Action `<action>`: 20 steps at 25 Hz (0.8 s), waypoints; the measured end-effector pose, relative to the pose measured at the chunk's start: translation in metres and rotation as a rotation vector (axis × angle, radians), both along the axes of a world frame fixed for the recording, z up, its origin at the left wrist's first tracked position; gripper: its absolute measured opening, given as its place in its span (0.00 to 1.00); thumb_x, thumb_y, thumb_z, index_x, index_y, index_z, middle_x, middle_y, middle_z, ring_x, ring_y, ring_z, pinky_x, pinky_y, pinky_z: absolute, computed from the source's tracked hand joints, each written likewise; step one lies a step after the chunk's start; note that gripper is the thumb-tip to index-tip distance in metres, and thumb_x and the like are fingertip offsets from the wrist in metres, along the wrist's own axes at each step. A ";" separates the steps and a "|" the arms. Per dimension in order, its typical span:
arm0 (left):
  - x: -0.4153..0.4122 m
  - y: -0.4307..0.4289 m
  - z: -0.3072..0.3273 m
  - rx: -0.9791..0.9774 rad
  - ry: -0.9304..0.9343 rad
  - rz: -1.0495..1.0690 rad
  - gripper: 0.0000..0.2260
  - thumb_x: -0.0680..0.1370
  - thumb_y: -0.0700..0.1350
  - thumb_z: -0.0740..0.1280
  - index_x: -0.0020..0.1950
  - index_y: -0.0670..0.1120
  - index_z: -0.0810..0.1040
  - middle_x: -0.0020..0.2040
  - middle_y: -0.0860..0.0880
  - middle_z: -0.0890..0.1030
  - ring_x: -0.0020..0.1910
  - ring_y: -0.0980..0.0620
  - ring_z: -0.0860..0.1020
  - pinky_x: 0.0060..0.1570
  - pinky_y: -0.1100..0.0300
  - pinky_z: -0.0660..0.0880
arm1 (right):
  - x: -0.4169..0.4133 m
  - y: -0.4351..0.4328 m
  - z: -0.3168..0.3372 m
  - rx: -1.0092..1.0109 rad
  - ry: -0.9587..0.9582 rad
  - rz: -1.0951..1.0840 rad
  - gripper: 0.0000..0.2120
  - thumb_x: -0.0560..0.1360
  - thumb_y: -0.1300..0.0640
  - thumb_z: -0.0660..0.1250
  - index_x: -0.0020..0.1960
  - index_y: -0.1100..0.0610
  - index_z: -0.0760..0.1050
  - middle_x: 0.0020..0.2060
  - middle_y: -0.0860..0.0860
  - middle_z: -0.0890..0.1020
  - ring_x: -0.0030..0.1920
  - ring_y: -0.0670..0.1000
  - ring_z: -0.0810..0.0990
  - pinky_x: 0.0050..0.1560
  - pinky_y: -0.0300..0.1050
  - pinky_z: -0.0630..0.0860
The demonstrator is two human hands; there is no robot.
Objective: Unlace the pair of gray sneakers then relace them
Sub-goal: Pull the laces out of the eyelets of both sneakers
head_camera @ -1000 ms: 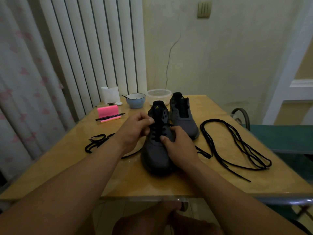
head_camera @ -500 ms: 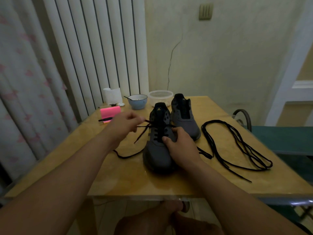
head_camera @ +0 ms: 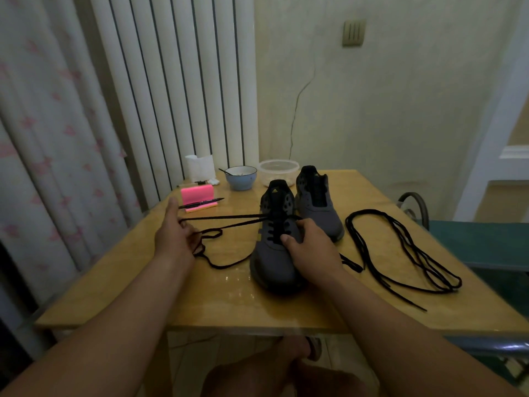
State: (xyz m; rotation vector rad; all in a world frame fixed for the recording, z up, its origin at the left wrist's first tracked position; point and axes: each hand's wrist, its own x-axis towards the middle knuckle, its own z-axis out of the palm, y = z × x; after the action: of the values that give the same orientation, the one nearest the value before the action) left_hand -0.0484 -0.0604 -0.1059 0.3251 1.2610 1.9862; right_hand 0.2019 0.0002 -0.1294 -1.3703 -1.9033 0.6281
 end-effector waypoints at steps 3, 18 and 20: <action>0.002 0.008 0.008 -0.039 0.125 -0.016 0.21 0.76 0.67 0.72 0.48 0.48 0.79 0.36 0.51 0.74 0.38 0.51 0.73 0.48 0.52 0.75 | 0.000 -0.001 0.000 -0.001 -0.013 -0.001 0.24 0.81 0.42 0.67 0.73 0.51 0.68 0.66 0.49 0.79 0.62 0.53 0.80 0.55 0.50 0.79; 0.012 0.026 0.002 -0.468 0.686 0.275 0.26 0.79 0.48 0.70 0.74 0.43 0.68 0.70 0.41 0.72 0.65 0.40 0.74 0.61 0.44 0.75 | -0.001 0.004 0.001 0.002 -0.038 0.007 0.25 0.81 0.42 0.67 0.73 0.52 0.68 0.66 0.50 0.79 0.63 0.54 0.80 0.57 0.53 0.79; 0.029 0.019 0.006 -0.421 0.996 0.453 0.22 0.78 0.47 0.72 0.69 0.46 0.70 0.70 0.43 0.69 0.69 0.41 0.71 0.68 0.42 0.71 | -0.001 0.001 0.003 0.007 -0.042 -0.004 0.24 0.81 0.41 0.68 0.71 0.51 0.68 0.62 0.48 0.80 0.60 0.53 0.81 0.52 0.50 0.79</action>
State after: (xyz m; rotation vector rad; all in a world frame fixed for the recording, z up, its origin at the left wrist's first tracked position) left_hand -0.0190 -0.0412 -0.0998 0.9492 2.5079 1.8586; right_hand 0.2009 0.0013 -0.1262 -1.3928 -1.9336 0.5946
